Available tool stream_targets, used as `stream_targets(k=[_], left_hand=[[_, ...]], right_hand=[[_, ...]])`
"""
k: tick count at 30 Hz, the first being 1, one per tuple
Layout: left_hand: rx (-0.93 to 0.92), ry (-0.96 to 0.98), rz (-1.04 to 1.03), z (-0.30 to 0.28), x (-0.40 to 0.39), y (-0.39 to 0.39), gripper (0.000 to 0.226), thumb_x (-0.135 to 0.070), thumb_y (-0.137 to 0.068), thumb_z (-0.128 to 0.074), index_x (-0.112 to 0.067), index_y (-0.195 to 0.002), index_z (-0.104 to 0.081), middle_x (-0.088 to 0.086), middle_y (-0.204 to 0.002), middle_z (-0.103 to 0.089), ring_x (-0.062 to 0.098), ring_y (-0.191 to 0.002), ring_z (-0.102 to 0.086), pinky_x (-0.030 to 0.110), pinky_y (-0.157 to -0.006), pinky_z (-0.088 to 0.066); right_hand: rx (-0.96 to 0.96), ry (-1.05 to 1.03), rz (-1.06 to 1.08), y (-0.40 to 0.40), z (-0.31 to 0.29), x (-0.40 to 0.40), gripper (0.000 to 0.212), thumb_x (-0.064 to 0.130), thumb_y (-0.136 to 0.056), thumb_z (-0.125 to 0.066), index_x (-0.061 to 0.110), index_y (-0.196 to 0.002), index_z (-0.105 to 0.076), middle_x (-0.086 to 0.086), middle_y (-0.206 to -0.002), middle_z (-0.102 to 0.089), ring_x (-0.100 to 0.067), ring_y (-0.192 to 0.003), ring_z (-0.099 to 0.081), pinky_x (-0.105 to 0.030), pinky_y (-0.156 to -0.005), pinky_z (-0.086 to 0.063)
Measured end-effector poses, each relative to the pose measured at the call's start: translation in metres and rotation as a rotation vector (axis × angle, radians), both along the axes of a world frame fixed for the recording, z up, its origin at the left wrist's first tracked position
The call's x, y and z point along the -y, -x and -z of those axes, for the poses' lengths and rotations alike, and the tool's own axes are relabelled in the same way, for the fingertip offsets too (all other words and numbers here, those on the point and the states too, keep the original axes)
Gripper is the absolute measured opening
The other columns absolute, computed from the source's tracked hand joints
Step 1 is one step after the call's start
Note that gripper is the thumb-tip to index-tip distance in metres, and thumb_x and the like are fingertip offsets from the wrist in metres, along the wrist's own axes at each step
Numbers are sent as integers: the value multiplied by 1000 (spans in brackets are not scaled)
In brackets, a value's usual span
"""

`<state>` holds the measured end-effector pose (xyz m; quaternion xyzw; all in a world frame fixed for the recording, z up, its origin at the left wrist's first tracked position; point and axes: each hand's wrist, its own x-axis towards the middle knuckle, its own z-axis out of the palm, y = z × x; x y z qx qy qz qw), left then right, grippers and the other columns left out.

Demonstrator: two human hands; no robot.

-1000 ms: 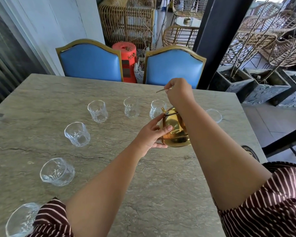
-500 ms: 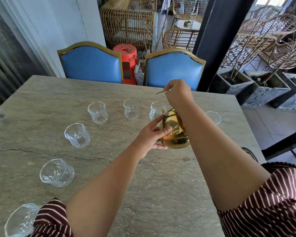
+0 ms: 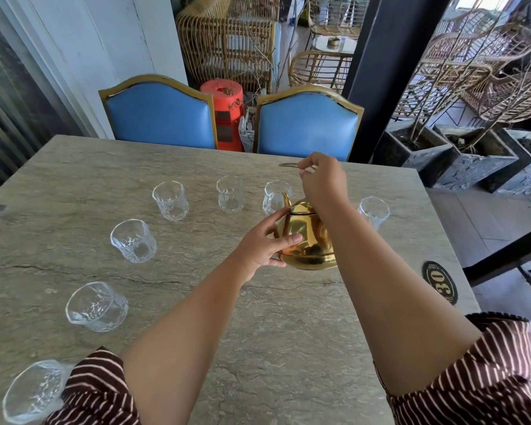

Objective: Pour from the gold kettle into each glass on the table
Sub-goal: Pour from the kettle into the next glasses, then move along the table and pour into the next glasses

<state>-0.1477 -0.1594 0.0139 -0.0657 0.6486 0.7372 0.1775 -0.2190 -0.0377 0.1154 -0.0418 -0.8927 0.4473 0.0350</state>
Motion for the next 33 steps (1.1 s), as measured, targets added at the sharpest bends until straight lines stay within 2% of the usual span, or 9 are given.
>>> stream_targets(k=[4, 7, 9, 11, 14, 18, 25, 31, 33], left_hand=[[-29, 69, -4, 0, -1, -5, 80, -20, -80, -82, -42, -147, -43, -3, -141, -52, 29, -124, -62, 58, -92, -57], [-29, 86, -15, 0, -5, -10, 83, -17, -80, -82, -40, -148, -42, -1, -141, -51, 31, -126, -59, 62, -98, -52], [-29, 84, -26, -1, -7, -15, 84, -17, -79, -83, -42, -148, -42, -5, -143, -48, 31, -129, -55, 63, -101, -49], [-41, 74, -49, -1, -8, -21, 84, -17, -79, -83, -43, -148, -42, -12, -138, -47, 28, -129, -54, 62, -102, -48], [-51, 74, -98, 0, -3, -29, 86, -20, -78, -84, -46, -147, -40, -9, -142, -49, 25, -127, -57, 58, -101, -51], [-54, 74, -144, 0, 15, -34, 87, -29, -73, -88, -50, -144, -43, -5, -154, -44, 26, -130, -57, 54, -97, -55], [-51, 50, -156, -1, 51, -27, 85, -23, -77, -85, -44, -148, -43, -6, -151, -49, 24, -126, -60, 56, -98, -54], [-10, -44, -170, 2, 75, -13, 82, -26, -73, -87, -43, -143, -49, 0, -150, -49, 28, -122, -64, 58, -92, -57], [6, -76, -164, 4, 78, -9, 81, -27, -72, -87, -44, -142, -50, 3, -149, -51, 29, -121, -64, 60, -90, -58]], right_hand=[[-18, 87, 61, -12, 10, -9, 19, 8, -94, -53, 19, -103, -66, 1, -103, -64, -9, -53, -48, -22, -46, -37], [-44, 130, 63, -23, 15, -13, 16, 11, -95, -55, 21, -102, -65, 5, -111, -65, -6, -51, -47, -20, -45, -36], [-56, 139, 46, -29, 15, -14, 13, 13, -96, -55, 21, -101, -64, 5, -102, -66, -7, -50, -46, -21, -45, -35], [-58, 152, 17, -33, 14, -14, 12, 15, -96, -54, 22, -101, -62, 6, -84, -63, -8, -48, -43, -22, -45, -33], [-50, 159, -12, -36, 9, -7, 8, 16, -95, -55, 22, -100, -57, 8, -68, -54, -9, -49, -41, -22, -43, -32], [-31, 191, -76, -39, 4, 10, 12, 10, -91, -51, 18, -99, -54, 6, -69, -53, -11, -50, -41, -23, -45, -31], [10, 99, -156, -22, -1, 52, 23, 3, -91, -44, 15, -105, -57, 2, -85, -55, -12, -47, -40, -23, -43, -29], [23, -29, -204, -1, -9, 87, 30, -3, -88, -39, 13, -105, -59, -4, -81, -57, -14, -52, -42, -24, -44, -29], [34, -72, -216, 5, -12, 95, 32, -4, -89, -39, 12, -107, -60, 0, -75, -52, -13, -54, -43, -24, -44, -31]])
